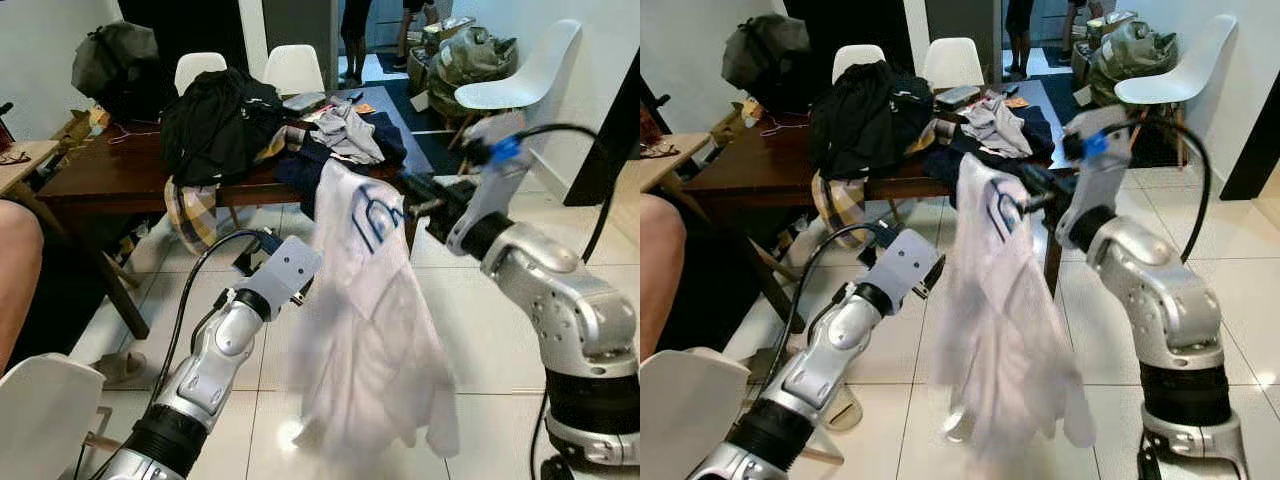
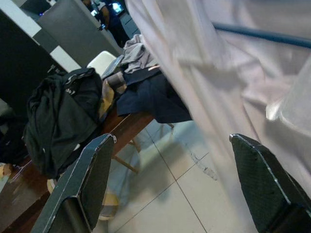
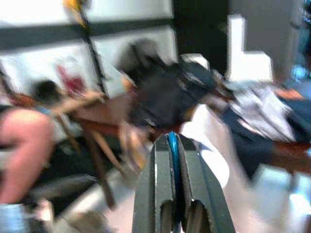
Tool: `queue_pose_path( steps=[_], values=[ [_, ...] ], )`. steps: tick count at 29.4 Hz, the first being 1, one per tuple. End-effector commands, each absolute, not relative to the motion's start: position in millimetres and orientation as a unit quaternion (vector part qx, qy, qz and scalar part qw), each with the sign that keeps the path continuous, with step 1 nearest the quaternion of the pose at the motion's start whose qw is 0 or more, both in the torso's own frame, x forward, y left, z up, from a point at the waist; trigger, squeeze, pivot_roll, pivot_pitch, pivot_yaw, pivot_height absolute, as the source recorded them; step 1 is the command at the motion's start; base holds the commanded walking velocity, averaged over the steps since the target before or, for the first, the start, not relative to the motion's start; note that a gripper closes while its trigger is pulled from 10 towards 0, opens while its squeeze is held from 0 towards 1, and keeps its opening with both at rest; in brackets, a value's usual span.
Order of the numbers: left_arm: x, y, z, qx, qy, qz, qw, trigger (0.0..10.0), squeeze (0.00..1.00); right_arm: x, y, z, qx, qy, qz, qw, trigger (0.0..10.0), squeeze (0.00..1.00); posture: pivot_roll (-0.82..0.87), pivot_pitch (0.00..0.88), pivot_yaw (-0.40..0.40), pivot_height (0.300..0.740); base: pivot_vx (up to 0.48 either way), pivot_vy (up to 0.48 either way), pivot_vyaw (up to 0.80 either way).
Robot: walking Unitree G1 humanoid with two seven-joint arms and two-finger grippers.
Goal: Hang hanger
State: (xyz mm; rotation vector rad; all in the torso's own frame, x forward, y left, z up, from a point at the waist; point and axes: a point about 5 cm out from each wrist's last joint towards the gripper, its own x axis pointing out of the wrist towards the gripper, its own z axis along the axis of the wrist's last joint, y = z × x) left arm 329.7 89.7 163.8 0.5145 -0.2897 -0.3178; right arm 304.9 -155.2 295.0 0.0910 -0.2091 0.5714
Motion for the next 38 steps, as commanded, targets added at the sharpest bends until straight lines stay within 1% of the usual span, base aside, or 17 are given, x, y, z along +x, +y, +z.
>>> queue_pose_path(
  steps=[1, 2, 3, 5, 7, 8, 10, 14, 19, 22, 23, 32, 38],
  values=[
    [332.1, 94.2, 162.9, 0.249, -0.137, -0.151, 0.947, 10.0, 0.00, 295.8, -149.9, 311.6, 0.050, -0.149, 0.309, 0.938, 0.0, 0.00, -0.12, 0.022, 0.045, 0.736, 0.000, 0.000, 0.00],
    [334.8, 97.4, 166.2, 0.248, -0.142, -0.145, 0.947, 10.0, 0.00, 287.3, -145.4, 314.3, 0.050, -0.161, 0.341, 0.925, 0.0, 0.00, -0.12, 0.020, 0.046, 0.736, 0.000, 0.000, 0.00],
    [334.8, 97.4, 166.2, 0.248, -0.142, -0.145, 0.947, 10.0, 0.00, 287.3, -145.4, 314.3, 0.050, -0.161, 0.341, 0.925, 0.0, 0.00, -0.12, 0.020, 0.046, 0.736, 0.000, 0.000, 0.00],
    [342.2, 101.5, 186.8, 0.222, -0.176, -0.134, 0.950, 10.0, 0.00, 272.6, -136.2, 313.6, 0.035, -0.167, 0.396, 0.902, 0.0, 0.00, -0.13, 0.015, 0.044, 0.736, 0.000, 0.000, 0.00],
    [344.2, 102.2, 195.3, 0.214, -0.191, -0.130, 0.949, 10.0, 0.00, 269.3, -133.6, 312.4, 0.031, -0.165, 0.409, 0.897, 0.0, 0.00, -0.13, 0.014, 0.044, 0.736, 0.000, 0.000, 0.00],
    [344.8, 101.1, 204.4, 0.198, -0.206, -0.133, 0.949, 10.0, 0.00, 268.1, -131.3, 310.0, 0.024, -0.158, 0.416, 0.895, 0.0, 0.00, -0.13, 0.012, 0.046, 0.736, 0.000, 0.000, 0.00],
    [344.8, 101.1, 204.4, 0.198, -0.206, -0.133, 0.949, 10.0, 0.00, 268.1, -131.3, 310.0, 0.024, -0.158, 0.416, 0.895, 0.0, 0.00, -0.13, 0.012, 0.046, 0.736, 0.000, 0.000, 0.00],
    [342.8, 96.4, 225.5, 0.198, -0.246, -0.135, 0.939, 10.0, 0.00, 268.8, -128.5, 300.0, 0.012, -0.132, 0.416, 0.900, 0.0, 0.00, -0.13, 0.011, 0.047, 0.736, 0.000, 0.000, 0.00],
    [342.3, 98.2, 225.6, 0.211, -0.247, -0.129, 0.937, 10.0, 0.00, 266.7, -127.6, 300.0, 0.017, -0.131, 0.421, 0.898, 0.0, 0.00, -0.13, 0.014, 0.050, 0.736, 0.000, 0.000, 0.00],
    [342.7, 104.1, 224.2, 0.219, -0.246, -0.115, 0.937, 10.0, 0.00, 265.2, -128.0, 299.3, 0.018, -0.129, 0.423, 0.897, 0.0, 0.00, -0.13, 0.016, 0.049, 0.736, 0.000, 0.000, 0.00],
    [343.1, 107.5, 223.6, 0.224, -0.245, -0.109, 0.937, 0.0, 0.00, 265.0, -129.0, 298.5, 0.017, -0.127, 0.421, 0.898, 0.0, 0.00, -0.13, 0.019, 0.050, 0.736, 0.000, 0.000, 0.00],
    [344.7, 116.4, 213.8, 0.251, -0.226, -0.098, 0.936, 0.0, 0.00, 268.8, -135.6, 297.7, 0.013, -0.123, 0.401, 0.908, 0.0, 0.00, -0.13, 0.022, 0.051, 0.736, 0.000, 0.000, 0.00],
    [344.5, 117.9, 208.3, 0.254, -0.217, -0.097, 0.938, 0.0, 0.00, 267.9, -136.7, 300.1, 0.013, -0.127, 0.400, 0.908, 0.0, 0.00, -0.13, 0.021, 0.051, 0.736, 0.000, 0.000, 0.00]
  ],
)
